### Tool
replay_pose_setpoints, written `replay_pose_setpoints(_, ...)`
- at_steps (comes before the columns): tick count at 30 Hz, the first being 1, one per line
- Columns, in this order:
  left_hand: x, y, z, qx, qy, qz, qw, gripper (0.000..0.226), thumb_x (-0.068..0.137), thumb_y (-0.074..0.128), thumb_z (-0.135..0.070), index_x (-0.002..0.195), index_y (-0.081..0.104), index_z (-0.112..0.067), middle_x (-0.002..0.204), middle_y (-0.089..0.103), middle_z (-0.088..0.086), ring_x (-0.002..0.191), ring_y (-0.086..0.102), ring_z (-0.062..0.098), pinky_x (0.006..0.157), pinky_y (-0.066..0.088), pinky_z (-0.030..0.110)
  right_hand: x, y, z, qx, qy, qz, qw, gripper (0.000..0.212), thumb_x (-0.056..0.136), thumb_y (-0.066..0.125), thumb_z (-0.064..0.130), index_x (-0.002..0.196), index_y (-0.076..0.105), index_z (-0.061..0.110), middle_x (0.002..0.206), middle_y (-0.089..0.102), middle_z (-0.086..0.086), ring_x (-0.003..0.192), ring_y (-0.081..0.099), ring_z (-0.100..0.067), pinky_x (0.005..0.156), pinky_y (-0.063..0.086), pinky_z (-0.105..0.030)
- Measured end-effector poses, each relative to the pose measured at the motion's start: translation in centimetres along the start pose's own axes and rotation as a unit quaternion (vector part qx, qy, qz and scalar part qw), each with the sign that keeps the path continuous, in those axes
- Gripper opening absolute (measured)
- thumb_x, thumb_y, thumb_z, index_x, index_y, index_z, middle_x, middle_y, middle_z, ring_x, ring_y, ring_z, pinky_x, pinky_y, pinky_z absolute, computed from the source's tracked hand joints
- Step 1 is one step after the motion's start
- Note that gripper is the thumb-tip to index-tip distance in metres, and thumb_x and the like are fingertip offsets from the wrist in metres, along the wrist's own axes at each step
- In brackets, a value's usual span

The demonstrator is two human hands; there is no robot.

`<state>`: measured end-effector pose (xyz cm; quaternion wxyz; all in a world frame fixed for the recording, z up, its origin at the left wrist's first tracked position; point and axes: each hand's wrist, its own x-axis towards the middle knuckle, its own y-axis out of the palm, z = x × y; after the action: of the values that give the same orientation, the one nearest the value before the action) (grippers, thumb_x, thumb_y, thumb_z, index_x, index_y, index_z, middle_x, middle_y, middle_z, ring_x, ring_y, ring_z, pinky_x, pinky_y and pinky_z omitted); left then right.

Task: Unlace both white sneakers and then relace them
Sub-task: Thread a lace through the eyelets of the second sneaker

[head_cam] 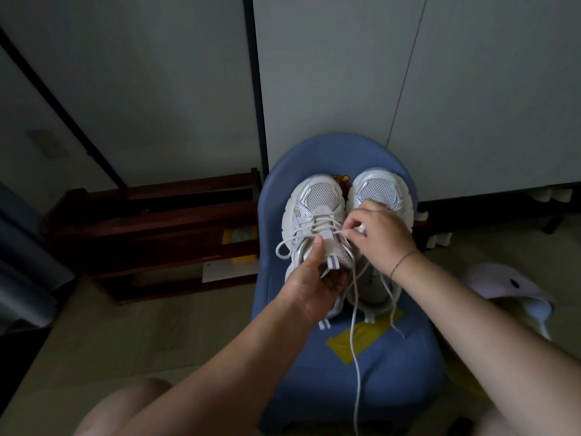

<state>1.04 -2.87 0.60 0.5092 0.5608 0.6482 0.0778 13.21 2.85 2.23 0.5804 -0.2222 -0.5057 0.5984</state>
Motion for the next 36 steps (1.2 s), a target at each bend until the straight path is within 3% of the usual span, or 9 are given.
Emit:
replay_pose_setpoints(3, 0.4, -0.4, 0.0, -0.001, 0.003, -0.010, 1.000, 0.048, 0.091, 0.063, -0.038, 0.126, 0.059, -0.005, 0.108, 0.067, 0.010, 0.087, 0.065, 0.020, 0.072, 0.053, 0.028, 0.7, -1.2, -2.0, -0.052, 0.089, -0.048, 0.994, 0.011, 0.087, 0.063, 0.020, 0.079, 0.068, 0.015, 0.097, 0.058, -0.004, 0.095, 0.055, -0.026, 0.074, 0.040, -0.028)
replay_pose_setpoints(7, 0.6, -0.5, -0.1, -0.001, 0.005, -0.016, 1.000, 0.051, 0.091, 0.063, -0.037, 0.130, 0.056, -0.005, 0.118, 0.064, 0.012, 0.087, 0.064, 0.021, 0.074, 0.053, 0.029, 0.8, -2.9, -4.4, -0.069, 0.180, -0.102, 0.976, 0.008, 0.084, 0.066, 0.020, 0.085, 0.072, 0.014, 0.104, 0.057, -0.014, 0.101, 0.054, -0.038, 0.083, 0.046, -0.036)
replay_pose_setpoints(13, 0.5, -0.3, 0.2, 0.008, 0.010, -0.010, 1.000, 0.046, 0.094, 0.057, -0.037, 0.129, 0.058, -0.006, 0.104, 0.066, 0.008, 0.086, 0.063, 0.018, 0.073, 0.051, 0.027, -0.3, -0.3, -0.9, 0.008, -0.027, -0.013, 1.000, 0.013, 0.079, 0.071, 0.022, 0.090, 0.072, 0.016, 0.097, 0.054, -0.004, 0.100, 0.053, -0.024, 0.089, 0.044, -0.034)
replay_pose_setpoints(17, 0.2, -0.2, 0.0, 0.017, 0.006, -0.008, 1.000, 0.043, 0.096, 0.056, -0.037, 0.126, 0.058, -0.007, 0.111, 0.066, 0.009, 0.087, 0.063, 0.018, 0.071, 0.050, 0.027, -0.2, 0.5, -0.7, 0.000, -0.032, -0.018, 0.999, 0.012, 0.079, 0.072, 0.027, 0.075, 0.069, 0.016, 0.088, 0.051, 0.002, 0.095, 0.051, -0.021, 0.083, 0.042, -0.031)
replay_pose_setpoints(22, 0.6, -0.5, 0.0, 0.010, 0.006, -0.033, 0.999, 0.055, 0.089, 0.064, -0.040, 0.131, 0.056, -0.006, 0.130, 0.062, 0.012, 0.093, 0.065, 0.021, 0.067, 0.056, 0.028, 0.8, -1.5, -3.1, -0.036, 0.097, -0.124, 0.987, 0.013, 0.083, 0.067, 0.019, 0.072, 0.067, 0.013, 0.092, 0.060, -0.009, 0.087, 0.056, -0.033, 0.071, 0.043, -0.031)
replay_pose_setpoints(26, 0.7, -0.6, 0.0, 0.014, 0.007, -0.032, 0.999, 0.053, 0.090, 0.064, -0.038, 0.133, 0.054, -0.008, 0.131, 0.061, 0.012, 0.091, 0.065, 0.020, 0.066, 0.055, 0.028, 0.6, -2.8, -4.7, -0.054, 0.187, -0.128, 0.972, 0.011, 0.083, 0.068, 0.025, 0.078, 0.069, 0.015, 0.100, 0.059, -0.014, 0.099, 0.053, -0.038, 0.083, 0.044, -0.038)
replay_pose_setpoints(30, 0.6, -0.5, 0.1, 0.007, 0.003, -0.025, 1.000, 0.052, 0.091, 0.063, -0.037, 0.132, 0.055, -0.007, 0.130, 0.062, 0.012, 0.090, 0.064, 0.021, 0.072, 0.053, 0.029, 0.1, -1.5, -2.3, 0.010, 0.043, -0.072, 0.996, 0.019, 0.079, 0.071, 0.017, 0.098, 0.071, 0.015, 0.104, 0.054, -0.010, 0.100, 0.053, -0.030, 0.090, 0.042, -0.034)
replay_pose_setpoints(33, 0.5, -0.3, 0.1, 0.009, 0.007, -0.022, 1.000, 0.050, 0.093, 0.060, -0.038, 0.132, 0.055, -0.007, 0.131, 0.061, 0.012, 0.091, 0.064, 0.020, 0.071, 0.052, 0.028, -0.4, -0.2, -0.7, -0.016, -0.040, -0.016, 0.999, 0.011, 0.079, 0.072, 0.025, 0.088, 0.073, 0.018, 0.097, 0.052, -0.003, 0.100, 0.050, -0.024, 0.089, 0.039, -0.033)
replay_pose_setpoints(36, 0.5, -0.2, 0.1, 0.017, 0.007, -0.027, 0.999, 0.051, 0.093, 0.060, -0.038, 0.133, 0.055, -0.007, 0.132, 0.061, 0.011, 0.092, 0.064, 0.019, 0.072, 0.052, 0.027, -0.4, 0.2, -0.8, -0.013, -0.021, -0.005, 1.000, 0.013, 0.079, 0.072, 0.029, 0.076, 0.070, 0.016, 0.091, 0.049, 0.003, 0.100, 0.050, -0.022, 0.089, 0.038, -0.032)
